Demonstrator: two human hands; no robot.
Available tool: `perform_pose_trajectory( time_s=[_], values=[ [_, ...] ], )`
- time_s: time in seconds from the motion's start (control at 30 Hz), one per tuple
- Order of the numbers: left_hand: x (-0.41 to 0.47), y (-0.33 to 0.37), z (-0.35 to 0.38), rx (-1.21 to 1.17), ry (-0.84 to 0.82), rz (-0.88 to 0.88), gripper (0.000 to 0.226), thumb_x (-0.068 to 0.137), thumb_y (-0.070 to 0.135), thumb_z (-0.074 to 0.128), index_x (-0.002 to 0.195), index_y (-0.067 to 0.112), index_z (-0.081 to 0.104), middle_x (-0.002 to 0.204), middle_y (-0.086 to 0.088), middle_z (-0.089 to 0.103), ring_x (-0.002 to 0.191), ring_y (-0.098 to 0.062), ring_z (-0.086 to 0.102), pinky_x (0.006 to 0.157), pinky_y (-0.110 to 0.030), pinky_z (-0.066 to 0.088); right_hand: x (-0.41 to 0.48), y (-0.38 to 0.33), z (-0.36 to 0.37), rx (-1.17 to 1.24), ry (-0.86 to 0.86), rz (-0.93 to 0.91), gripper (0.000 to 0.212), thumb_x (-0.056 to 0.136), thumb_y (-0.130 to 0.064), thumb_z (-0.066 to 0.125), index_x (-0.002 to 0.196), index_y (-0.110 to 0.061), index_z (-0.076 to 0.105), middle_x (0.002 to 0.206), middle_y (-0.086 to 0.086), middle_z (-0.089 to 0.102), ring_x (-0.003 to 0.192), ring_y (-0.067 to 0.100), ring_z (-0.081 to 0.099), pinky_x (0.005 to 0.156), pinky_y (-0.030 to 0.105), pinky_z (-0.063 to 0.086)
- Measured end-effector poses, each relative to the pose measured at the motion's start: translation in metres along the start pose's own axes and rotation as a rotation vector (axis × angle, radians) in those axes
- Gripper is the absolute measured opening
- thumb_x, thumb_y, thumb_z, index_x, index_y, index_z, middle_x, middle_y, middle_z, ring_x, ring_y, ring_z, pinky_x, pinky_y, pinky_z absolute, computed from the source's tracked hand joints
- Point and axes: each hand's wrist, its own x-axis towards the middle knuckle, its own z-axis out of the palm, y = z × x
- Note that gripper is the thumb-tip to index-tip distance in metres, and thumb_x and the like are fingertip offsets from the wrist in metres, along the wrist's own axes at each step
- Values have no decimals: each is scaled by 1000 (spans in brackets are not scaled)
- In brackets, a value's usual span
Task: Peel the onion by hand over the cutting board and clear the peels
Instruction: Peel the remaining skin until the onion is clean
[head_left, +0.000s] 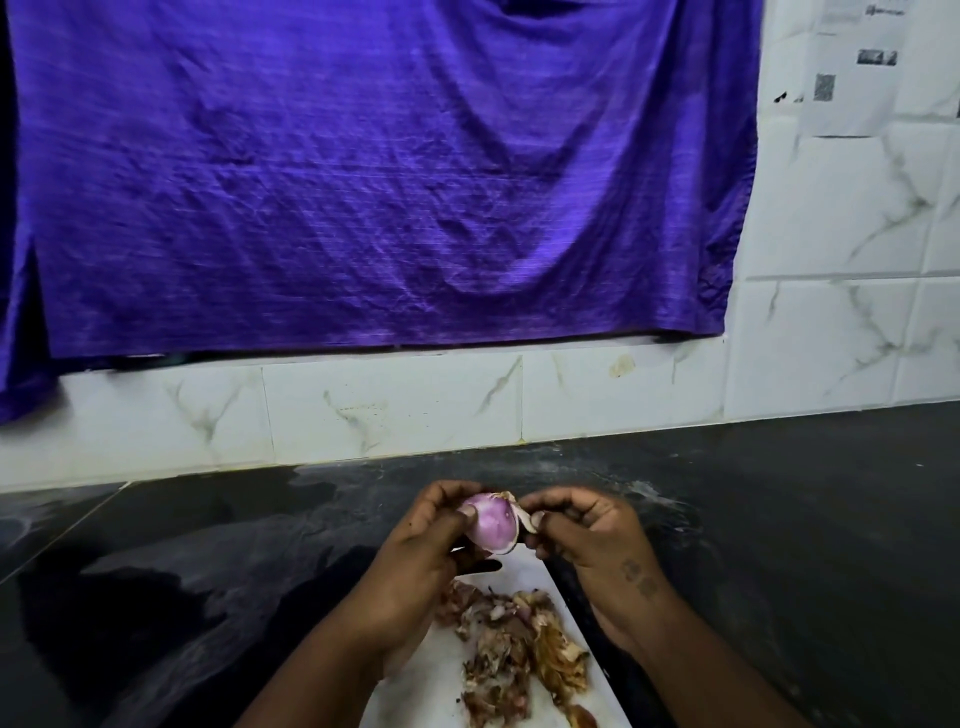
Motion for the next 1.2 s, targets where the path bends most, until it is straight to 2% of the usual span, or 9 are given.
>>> perform_pose_trajectory(
  time_s=[0.17, 0.27, 0.37, 0.53, 0.7, 0.83, 0.97, 1.13, 1.2],
  values=[
    [0, -2, -1, 0, 18, 20, 21, 108, 10, 50, 123, 13, 64, 119, -12, 76, 117, -44, 69, 106, -63, 52, -2, -1, 1, -31, -3, -30, 21, 93, 5, 62, 86, -4, 80, 79, 16, 77, 61, 16, 66, 60, 26, 57],
    [-1, -3, 0, 75, -7, 46, 21, 107, 12, 51, 123, 16, 64, 119, -7, 75, 115, -41, 70, 105, -57, 55, -4, 1, 1, -97, -51, -75, 8, 87, -6, 76, 88, -13, 81, 82, 9, 80, 68, 17, 72, 60, 28, 59],
    [-3, -3, 0, 149, -32, 79, 21, 108, 14, 51, 125, 18, 62, 119, -3, 75, 114, -35, 71, 103, -49, 58, -2, 2, -1, -98, -46, -58, 12, 85, -5, 77, 92, -15, 80, 87, 6, 81, 76, 17, 76, 61, 28, 60],
    [-5, -1, 1, 229, -49, 115, 23, 108, 15, 53, 128, 22, 61, 118, 4, 74, 113, -26, 72, 104, -52, 57, 0, 4, -2, -115, -36, -99, 14, 90, -2, 71, 92, -10, 82, 83, 14, 79, 69, 20, 69, 64, 26, 58],
    [-9, -2, 4, 314, -65, 174, 22, 108, 17, 52, 128, 25, 60, 121, 6, 72, 116, -18, 70, 106, -49, 56, 0, 8, -1, -193, 10, -66, 30, 88, 1, 73, 108, -22, 78, 95, -4, 82, 88, 11, 77, 72, 22, 60],
    [-13, -3, 8, 418, -69, 246, 21, 109, 22, 52, 126, 32, 60, 120, 14, 71, 115, -6, 68, 107, -42, 56, -1, 11, -1, -305, 61, -127, 36, 84, 2, 76, 110, -23, 79, 93, -7, 82, 85, 9, 77, 73, 26, 62],
    [-14, -5, 13, 453, -72, 309, 20, 109, 26, 52, 126, 34, 59, 121, 16, 70, 117, -5, 66, 107, -45, 55, 0, 15, 3, -404, 138, -198, 44, 81, 4, 75, 115, -24, 77, 91, -8, 81, 82, 5, 76, 75, 29, 63],
    [-13, -3, 12, 344, -79, 284, 21, 105, 36, 54, 123, 43, 61, 123, 12, 70, 118, -15, 69, 104, -52, 57, 4, 7, 4, -28, 141, -78, 42, 83, 17, 67, 109, -14, 78, 78, 8, 75, 68, 17, 67, 61, 24, 56],
    [-12, -3, 10, 274, -79, 262, 24, 99, 37, 55, 121, 43, 63, 123, 10, 71, 118, -20, 69, 104, -57, 55, 5, 7, 3, 65, 126, -37, 40, 84, 19, 63, 105, -12, 78, 74, 11, 73, 64, 18, 64, 59, 28, 54]
  ],
)
